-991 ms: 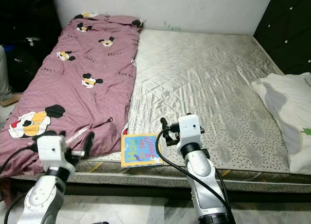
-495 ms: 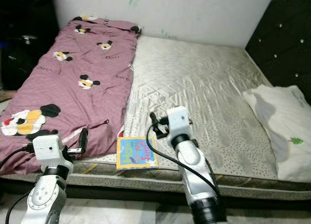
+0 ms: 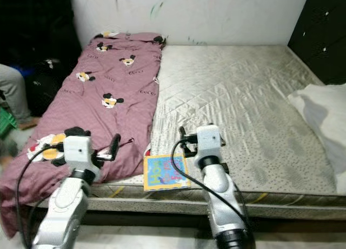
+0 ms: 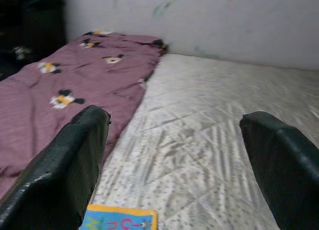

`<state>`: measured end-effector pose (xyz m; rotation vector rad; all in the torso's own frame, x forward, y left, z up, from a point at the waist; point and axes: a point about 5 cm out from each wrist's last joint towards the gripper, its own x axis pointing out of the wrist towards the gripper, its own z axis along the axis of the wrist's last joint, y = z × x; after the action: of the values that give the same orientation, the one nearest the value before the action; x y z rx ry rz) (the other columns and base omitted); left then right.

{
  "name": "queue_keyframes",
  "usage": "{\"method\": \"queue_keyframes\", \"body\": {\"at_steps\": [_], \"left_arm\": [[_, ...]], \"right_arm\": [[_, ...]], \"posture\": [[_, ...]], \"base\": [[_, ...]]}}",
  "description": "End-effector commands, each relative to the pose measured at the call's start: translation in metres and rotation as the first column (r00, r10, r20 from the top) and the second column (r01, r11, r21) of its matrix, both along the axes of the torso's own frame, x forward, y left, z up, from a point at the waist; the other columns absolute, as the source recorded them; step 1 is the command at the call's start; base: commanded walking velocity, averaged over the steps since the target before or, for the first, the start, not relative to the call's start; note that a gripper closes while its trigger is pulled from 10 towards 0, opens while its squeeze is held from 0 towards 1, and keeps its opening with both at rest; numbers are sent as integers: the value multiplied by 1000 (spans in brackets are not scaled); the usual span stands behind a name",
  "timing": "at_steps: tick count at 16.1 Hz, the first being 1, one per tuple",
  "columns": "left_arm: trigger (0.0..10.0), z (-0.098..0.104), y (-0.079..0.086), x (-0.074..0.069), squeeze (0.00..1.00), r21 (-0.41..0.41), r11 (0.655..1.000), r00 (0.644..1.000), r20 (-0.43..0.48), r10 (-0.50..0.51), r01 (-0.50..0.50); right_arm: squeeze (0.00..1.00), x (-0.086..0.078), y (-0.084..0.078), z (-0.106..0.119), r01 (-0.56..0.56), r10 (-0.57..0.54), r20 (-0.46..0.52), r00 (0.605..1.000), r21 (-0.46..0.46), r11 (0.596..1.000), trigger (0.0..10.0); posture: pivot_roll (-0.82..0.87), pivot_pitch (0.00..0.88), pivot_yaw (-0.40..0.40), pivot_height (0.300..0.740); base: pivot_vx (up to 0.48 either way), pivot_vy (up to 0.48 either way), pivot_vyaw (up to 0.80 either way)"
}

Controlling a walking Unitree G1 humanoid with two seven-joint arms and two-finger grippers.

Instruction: Clean up the room

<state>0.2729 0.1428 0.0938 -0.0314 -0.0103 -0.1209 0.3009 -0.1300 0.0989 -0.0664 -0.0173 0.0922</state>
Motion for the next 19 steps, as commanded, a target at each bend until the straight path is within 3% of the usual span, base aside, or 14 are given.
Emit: {"method": "queue_keyframes", "body": {"at_steps": [1,6,10,14,19], "left_arm": [[10000,0,3,2,0,12,1000,1000,-9,-5,5],[10000,8,6,14,0,4,1000,1000,24,9,-9],[10000,-4,12,-1,0,17,1000,1000,-20,21,-20],[10000,-3,17,-2,0,13,998,998,-20,54,-54],[10000,1,10,-1,0,-47,998,999,4,41,-41]], "right_arm": [[0,0,0,4,19,-20,26,999,11,1000,10000],[0,3,2,11,11,-11,52,999,2,1000,10000],[0,-2,2,6,11,-11,34,999,1,1000,10000],[0,-3,9,1,-18,18,2,1000,5,1000,10000],[0,8,8,7,-43,43,0,999,-6,999,10000]], "posture": [[-33,0,94,740],[-37,0,75,740],[-12,16,72,740],[11,42,24,740],[12,47,-8,740]], "base": [[0,0,0],[0,0,0],[0,0,400],[0,0,0],[0,0,-209]]}}
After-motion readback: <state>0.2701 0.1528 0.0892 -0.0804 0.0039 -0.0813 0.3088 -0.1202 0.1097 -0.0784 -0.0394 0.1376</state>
